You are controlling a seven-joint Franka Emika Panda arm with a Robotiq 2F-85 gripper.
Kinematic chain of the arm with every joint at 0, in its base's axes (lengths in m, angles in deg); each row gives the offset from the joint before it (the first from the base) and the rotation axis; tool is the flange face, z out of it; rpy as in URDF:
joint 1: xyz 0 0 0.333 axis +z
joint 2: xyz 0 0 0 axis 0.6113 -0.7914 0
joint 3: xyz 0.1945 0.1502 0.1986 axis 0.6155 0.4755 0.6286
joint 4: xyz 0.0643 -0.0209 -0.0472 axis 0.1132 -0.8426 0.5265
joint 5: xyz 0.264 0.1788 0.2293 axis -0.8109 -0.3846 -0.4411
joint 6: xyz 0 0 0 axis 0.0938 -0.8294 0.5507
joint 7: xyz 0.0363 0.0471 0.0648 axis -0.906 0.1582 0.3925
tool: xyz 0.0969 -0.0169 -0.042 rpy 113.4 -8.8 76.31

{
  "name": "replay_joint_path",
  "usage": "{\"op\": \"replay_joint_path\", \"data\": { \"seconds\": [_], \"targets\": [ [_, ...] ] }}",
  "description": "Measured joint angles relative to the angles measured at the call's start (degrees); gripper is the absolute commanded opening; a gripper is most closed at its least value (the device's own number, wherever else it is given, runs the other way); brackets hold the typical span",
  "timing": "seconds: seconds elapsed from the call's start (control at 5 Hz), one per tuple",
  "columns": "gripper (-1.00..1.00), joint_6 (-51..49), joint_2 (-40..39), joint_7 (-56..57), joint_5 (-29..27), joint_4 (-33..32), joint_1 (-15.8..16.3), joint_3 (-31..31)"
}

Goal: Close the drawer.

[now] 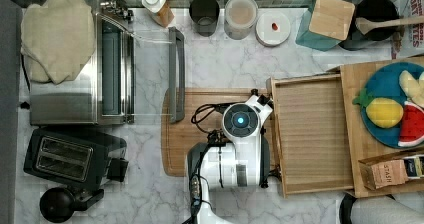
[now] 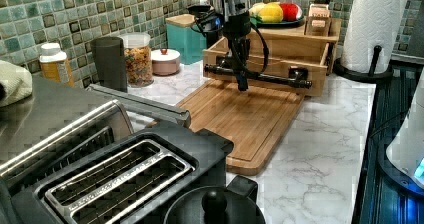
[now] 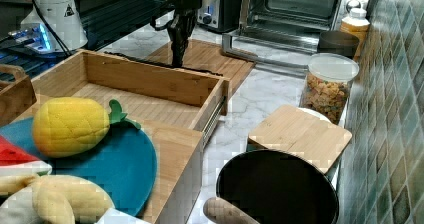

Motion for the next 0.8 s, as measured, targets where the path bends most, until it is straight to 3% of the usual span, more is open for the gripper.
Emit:
{"op": "replay_joint_path", "data": {
  "seconds": [0.2,0.6,0.8],
  "targets": [
    [-1.00,-3.3,0.0,0.0,2.1,0.0,0.0,-1.1],
    [-1.00,2.7,0.8,2.8,1.9,-1.6,-0.7,-5.6],
    [-1.00,3.3,0.3,11.9,-2.2,-1.2,-2.6,-7.1]
  ]
}}
